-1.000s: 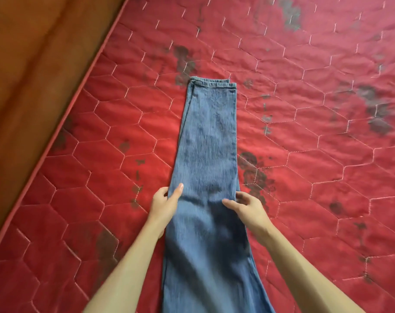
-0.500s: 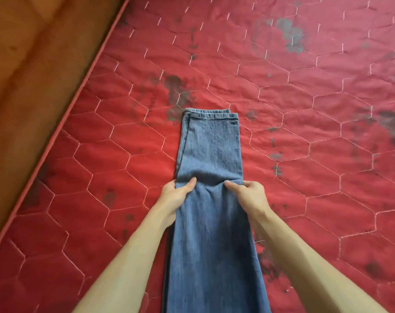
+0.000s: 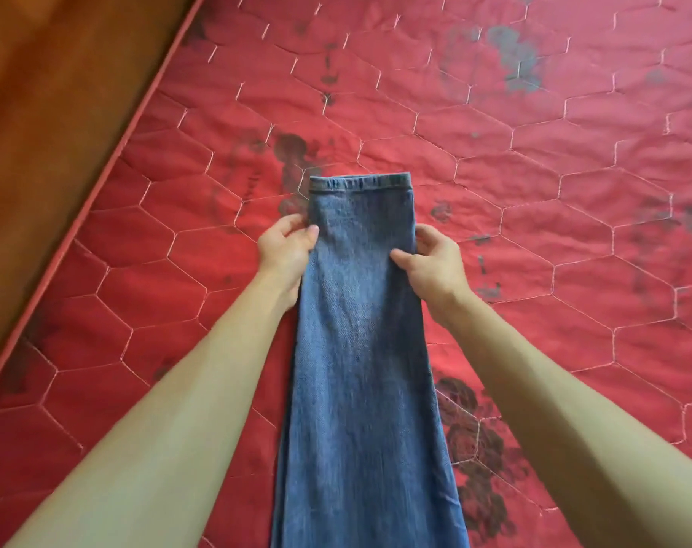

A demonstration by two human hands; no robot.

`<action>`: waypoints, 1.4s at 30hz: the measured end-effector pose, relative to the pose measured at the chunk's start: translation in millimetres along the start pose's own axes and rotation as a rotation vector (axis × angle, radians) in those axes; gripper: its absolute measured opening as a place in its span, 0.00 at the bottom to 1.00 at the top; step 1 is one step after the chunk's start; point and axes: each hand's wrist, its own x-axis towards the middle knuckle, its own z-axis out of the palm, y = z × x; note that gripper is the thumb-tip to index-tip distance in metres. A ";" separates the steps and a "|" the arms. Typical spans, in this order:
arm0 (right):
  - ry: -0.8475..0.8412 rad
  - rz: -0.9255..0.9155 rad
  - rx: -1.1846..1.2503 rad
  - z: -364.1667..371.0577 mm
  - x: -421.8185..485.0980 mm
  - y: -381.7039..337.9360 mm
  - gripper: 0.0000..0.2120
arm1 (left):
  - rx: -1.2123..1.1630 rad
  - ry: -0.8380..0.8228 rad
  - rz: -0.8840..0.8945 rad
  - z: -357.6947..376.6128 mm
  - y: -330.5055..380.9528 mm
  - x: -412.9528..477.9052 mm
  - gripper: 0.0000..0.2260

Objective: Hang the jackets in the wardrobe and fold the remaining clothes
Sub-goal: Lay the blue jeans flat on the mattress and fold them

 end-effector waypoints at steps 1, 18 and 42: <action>0.026 -0.045 -0.107 -0.4 4.1 4.8 0.22 | 0.143 0.019 0.079 -1.6 -4.3 2.9 0.08; 0.022 -0.354 -0.779 -48.6 -187.8 120.3 0.27 | 1.121 -0.003 0.617 -75.6 -135.9 -175.5 0.25; -0.144 -0.204 -1.266 -182.5 -448.8 252.1 0.33 | 1.448 -0.097 0.348 -214.2 -276.1 -482.8 0.29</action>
